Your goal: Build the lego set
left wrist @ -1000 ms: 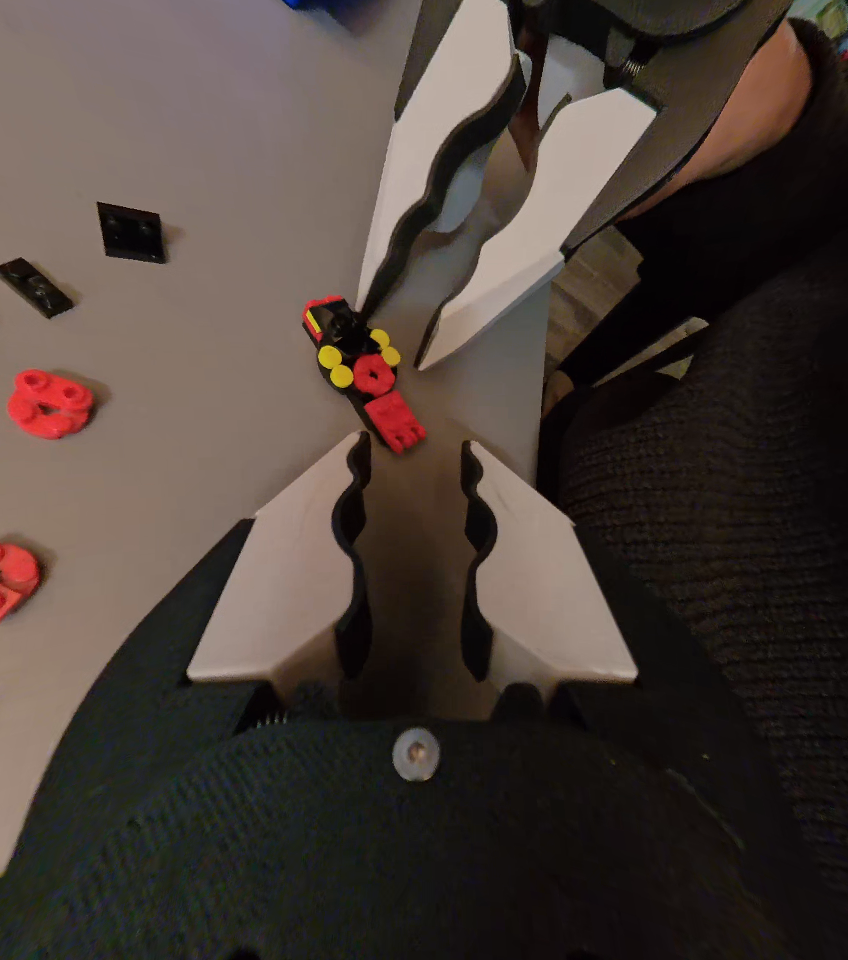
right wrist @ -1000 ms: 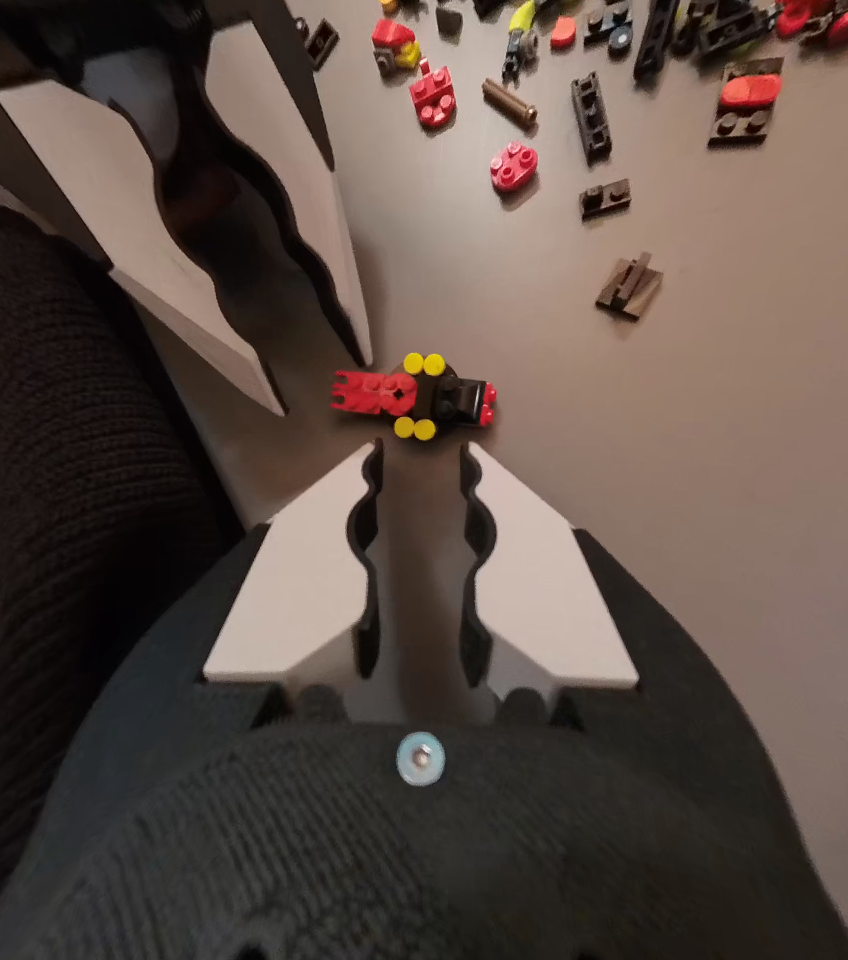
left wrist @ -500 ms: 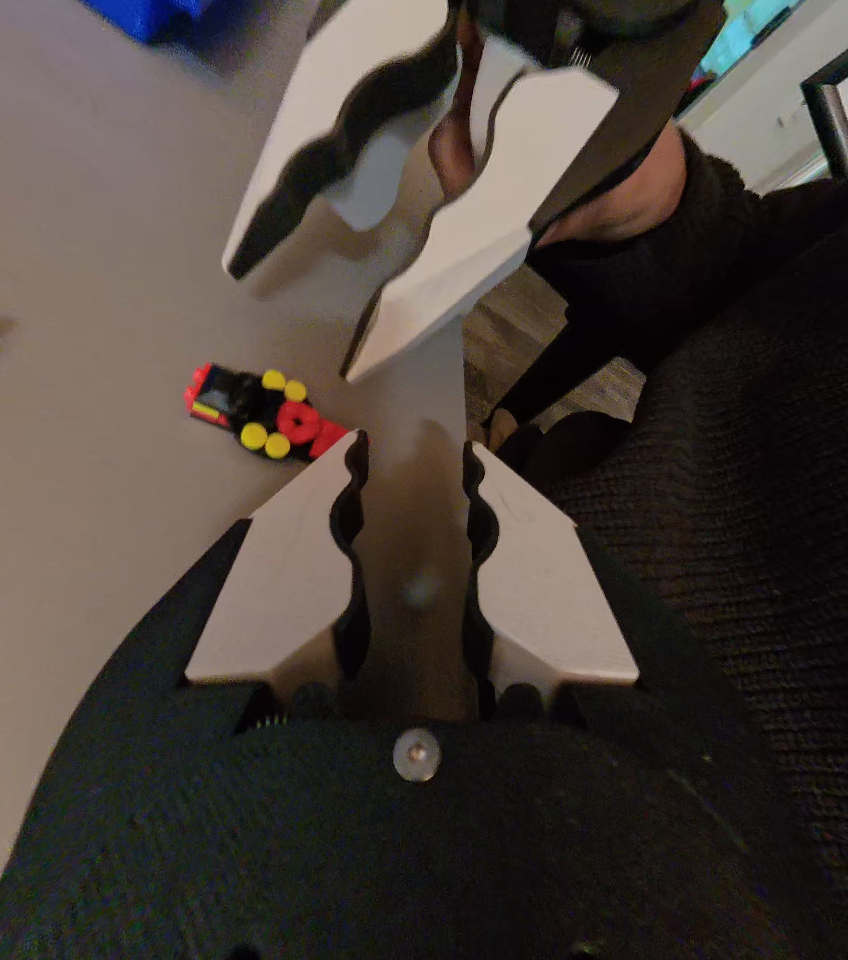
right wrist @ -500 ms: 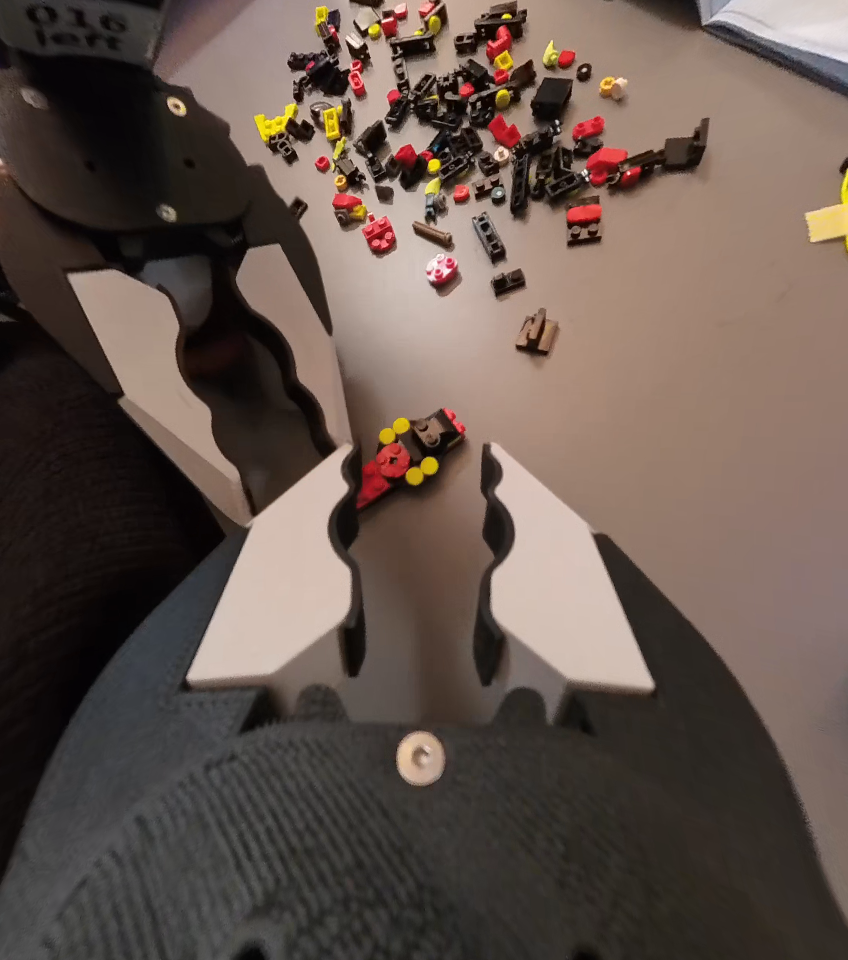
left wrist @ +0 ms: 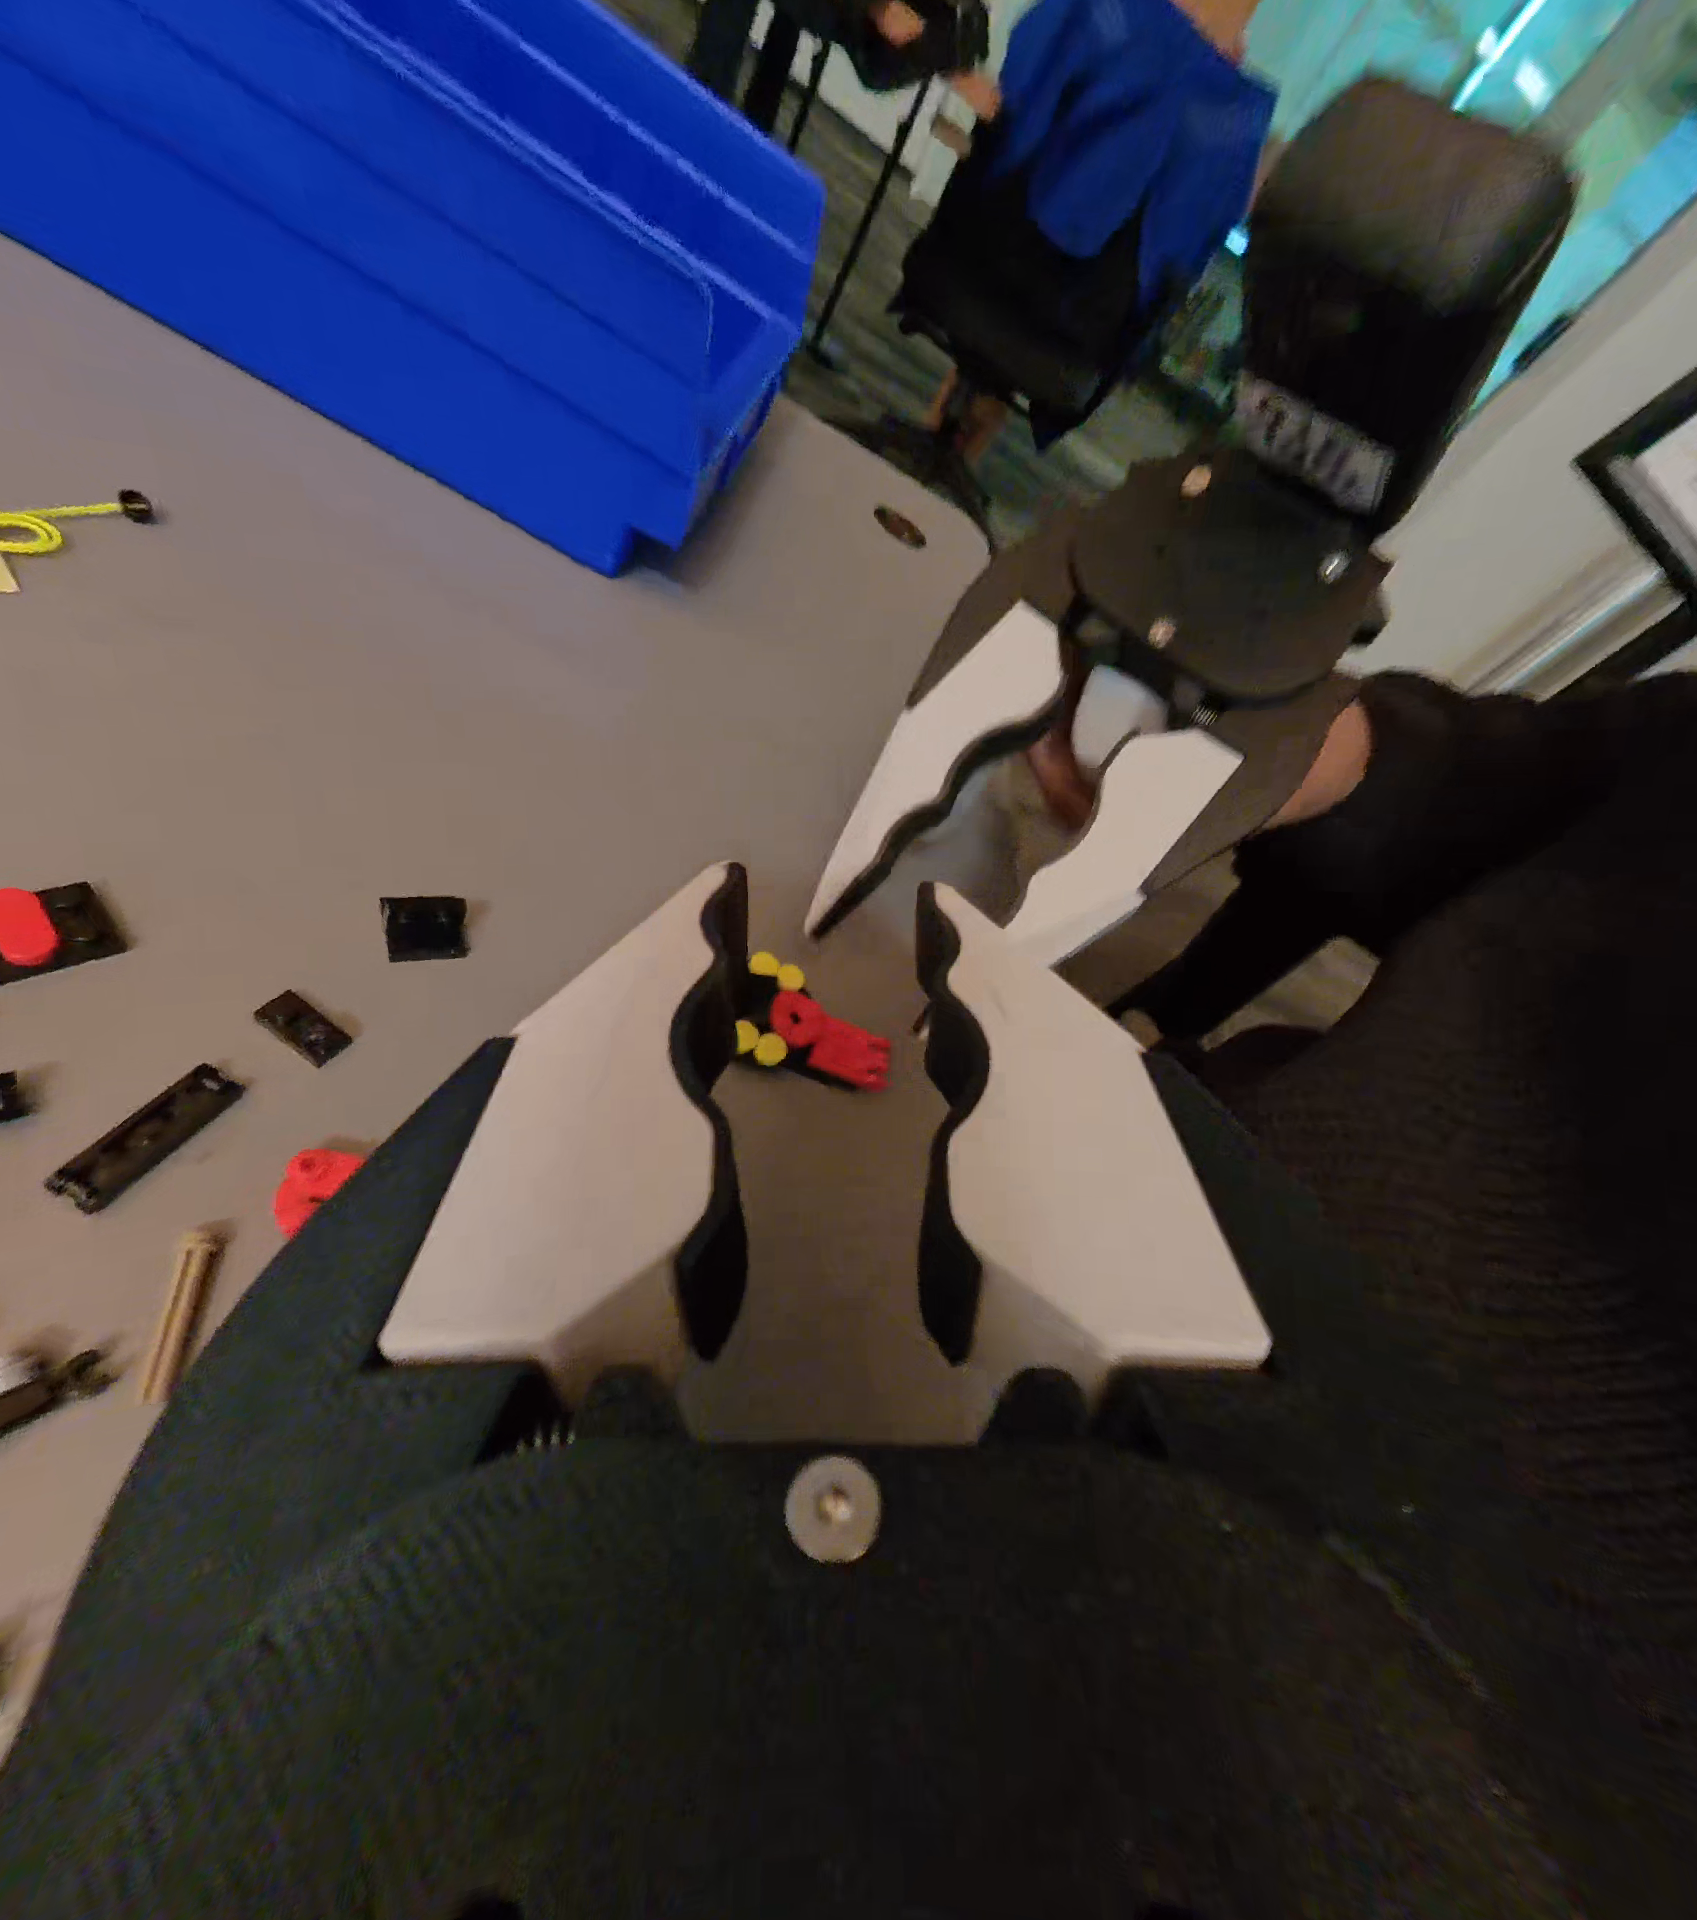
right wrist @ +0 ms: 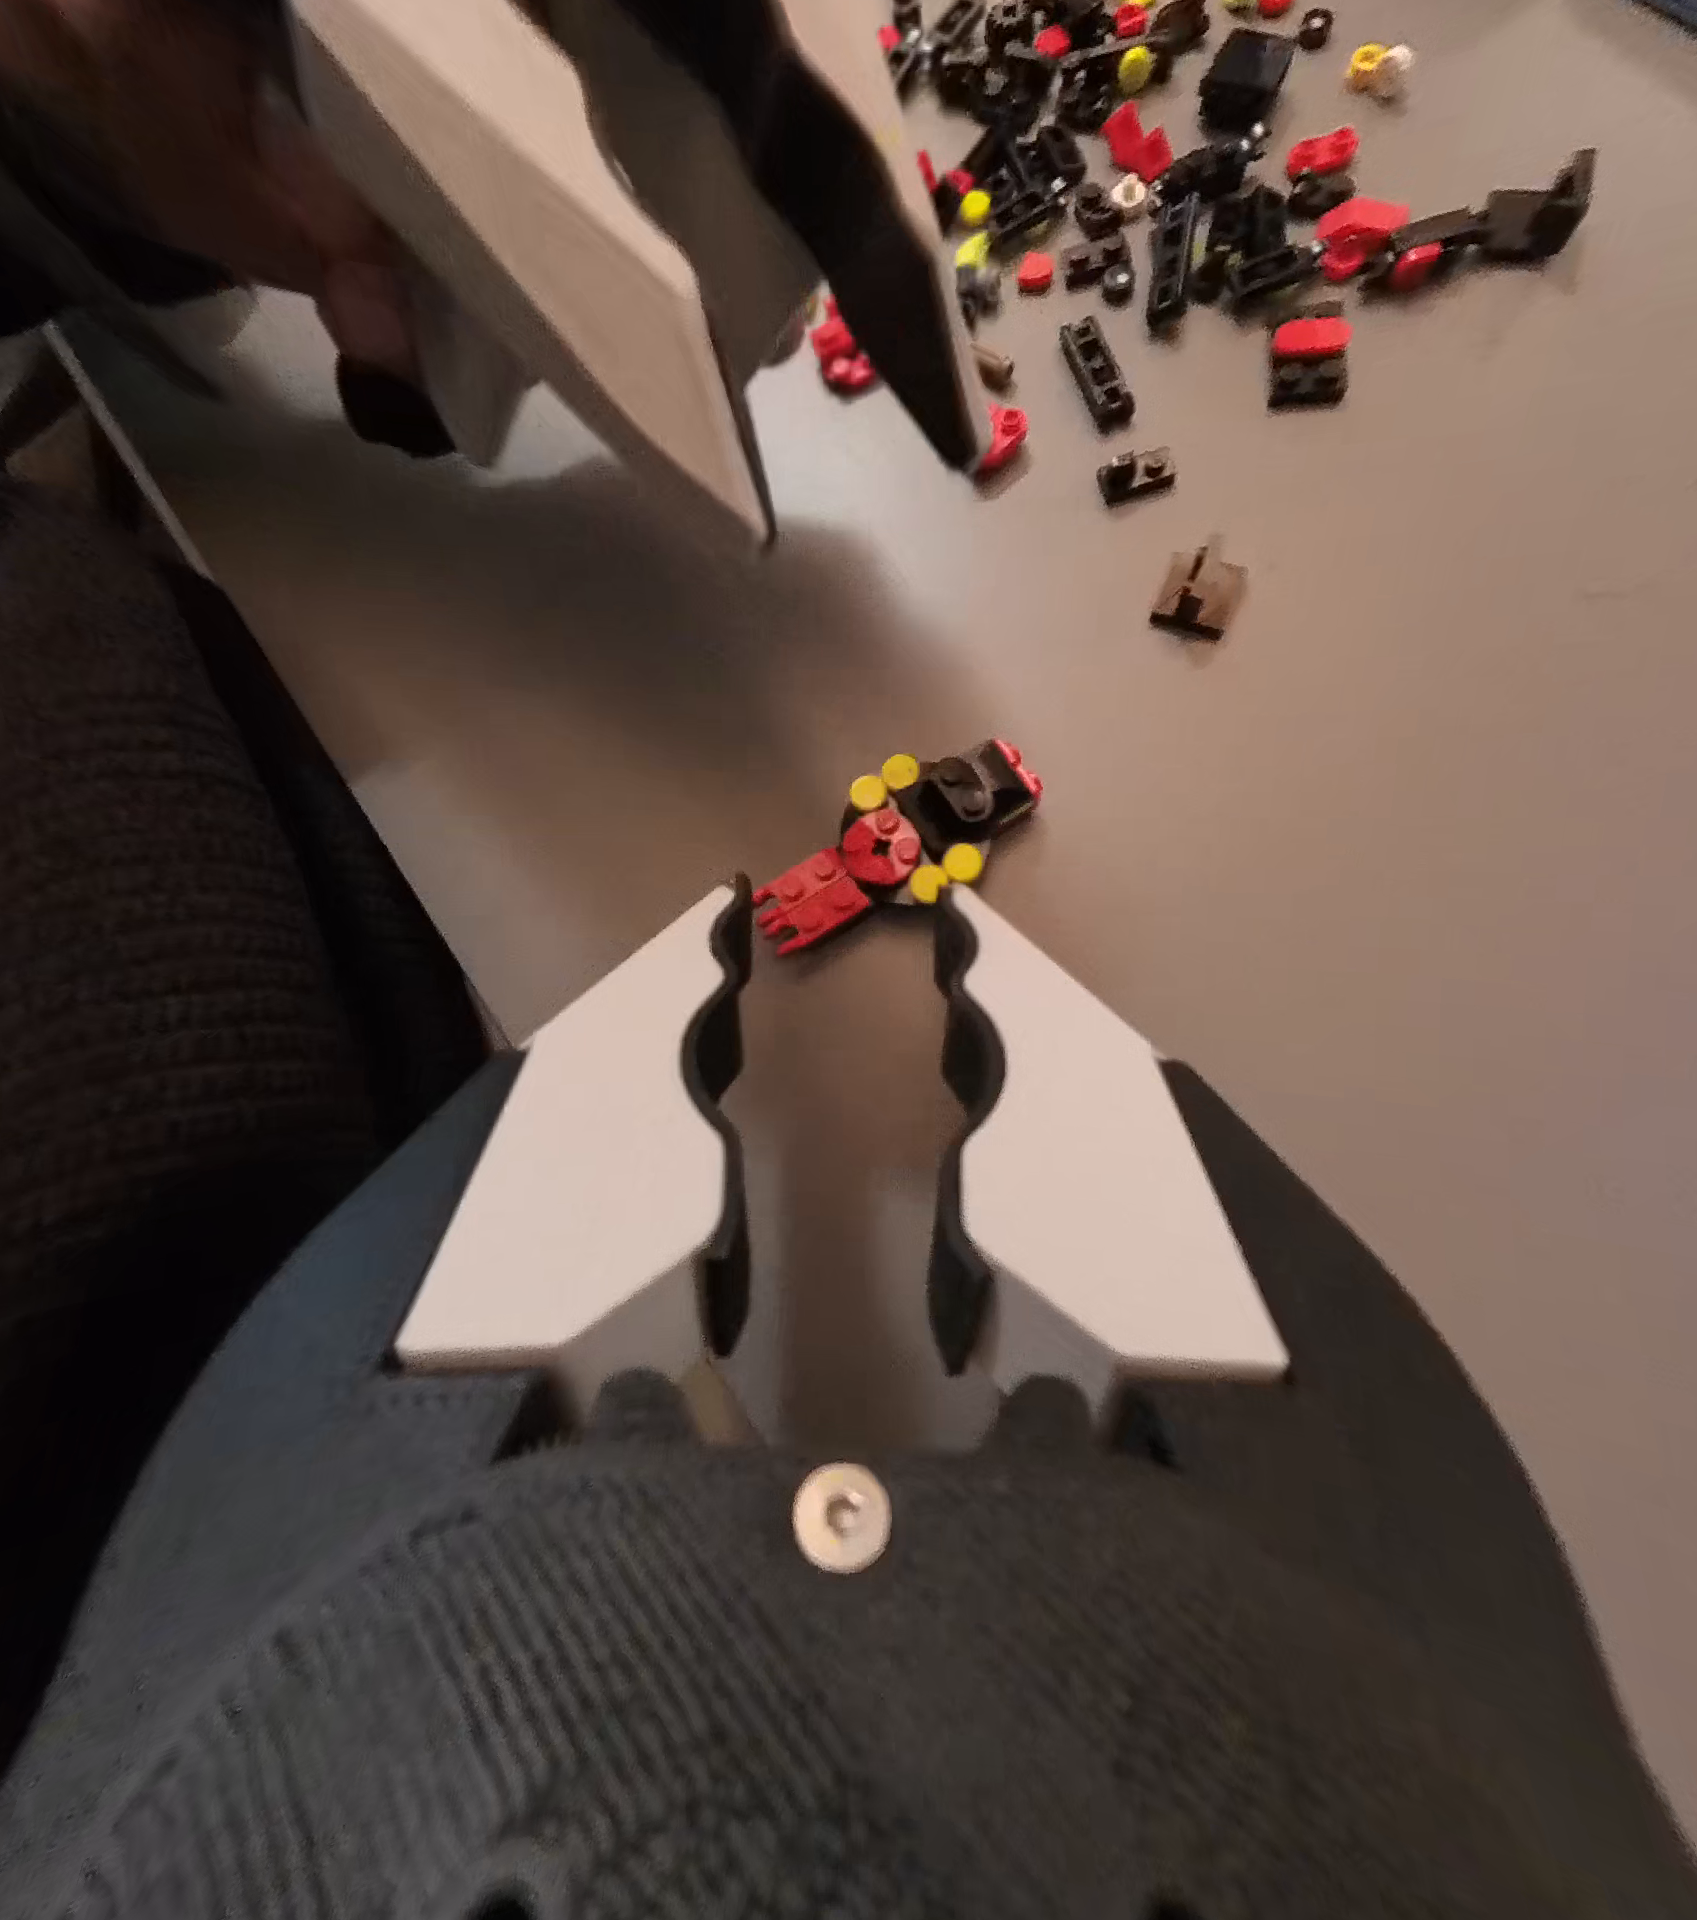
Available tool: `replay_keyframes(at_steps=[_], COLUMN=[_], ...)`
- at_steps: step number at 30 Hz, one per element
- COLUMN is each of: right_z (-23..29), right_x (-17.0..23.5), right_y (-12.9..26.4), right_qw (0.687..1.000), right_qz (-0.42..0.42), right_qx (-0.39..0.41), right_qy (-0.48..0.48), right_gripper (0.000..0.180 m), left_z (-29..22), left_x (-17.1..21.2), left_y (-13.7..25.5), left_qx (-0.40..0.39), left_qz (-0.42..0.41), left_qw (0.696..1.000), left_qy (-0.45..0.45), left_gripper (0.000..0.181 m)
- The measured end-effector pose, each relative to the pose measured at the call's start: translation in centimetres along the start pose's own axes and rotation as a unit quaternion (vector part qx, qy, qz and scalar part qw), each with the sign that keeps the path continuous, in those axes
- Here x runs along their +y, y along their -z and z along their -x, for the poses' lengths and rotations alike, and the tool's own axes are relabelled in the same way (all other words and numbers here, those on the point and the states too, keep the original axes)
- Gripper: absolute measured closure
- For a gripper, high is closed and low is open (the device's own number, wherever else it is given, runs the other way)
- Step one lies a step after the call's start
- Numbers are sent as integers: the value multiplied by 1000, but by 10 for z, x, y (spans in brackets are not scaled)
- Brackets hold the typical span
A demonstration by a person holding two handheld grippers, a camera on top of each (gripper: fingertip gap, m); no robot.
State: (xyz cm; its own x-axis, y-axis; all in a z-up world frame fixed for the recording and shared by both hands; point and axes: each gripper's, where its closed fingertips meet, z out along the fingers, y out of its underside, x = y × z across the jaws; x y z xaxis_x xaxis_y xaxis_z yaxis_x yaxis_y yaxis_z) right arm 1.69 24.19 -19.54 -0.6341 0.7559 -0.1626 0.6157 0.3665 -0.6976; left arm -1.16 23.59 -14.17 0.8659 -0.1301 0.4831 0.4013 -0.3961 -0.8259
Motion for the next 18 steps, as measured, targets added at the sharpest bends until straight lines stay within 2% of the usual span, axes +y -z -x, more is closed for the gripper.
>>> replay_keyframes(at_steps=[5,6,7,8,10,12,15,18], right_z=[-6,-8,-7,-3,-1,-11,-32,-38], right_x=[-13,-19,-30,-45,-77,-94,-88,-87], right_y=[0,2,7,16,40,56,47,39], right_qw=[999,999,996,991,972,959,965,968], right_qz=[-32,-51,-82,-129,-228,-281,-259,-250], right_qx=[-1,-3,-13,-30,-39,-16,6,-7], right_qy=[8,8,12,21,36,45,37,29], right_gripper=[136,128,118,116,125,119,117,129], left_z=[-19,-18,-17,-15,-6,4,11,11], left_x=[-17,-16,-14,-13,-10,-11,-16,-21], left_y=[14,17,21,25,36,50,69,82], left_qx=[15,6,-4,-16,-47,-76,-85,-56], left_qz=[-64,-64,-62,-59,-58,-66,-98,-135], left_qw=[998,998,998,998,997,995,991,986], left_qy=[14,12,9,5,-2,0,22,76], left_gripper=[146,144,143,142,141,139,140,142])
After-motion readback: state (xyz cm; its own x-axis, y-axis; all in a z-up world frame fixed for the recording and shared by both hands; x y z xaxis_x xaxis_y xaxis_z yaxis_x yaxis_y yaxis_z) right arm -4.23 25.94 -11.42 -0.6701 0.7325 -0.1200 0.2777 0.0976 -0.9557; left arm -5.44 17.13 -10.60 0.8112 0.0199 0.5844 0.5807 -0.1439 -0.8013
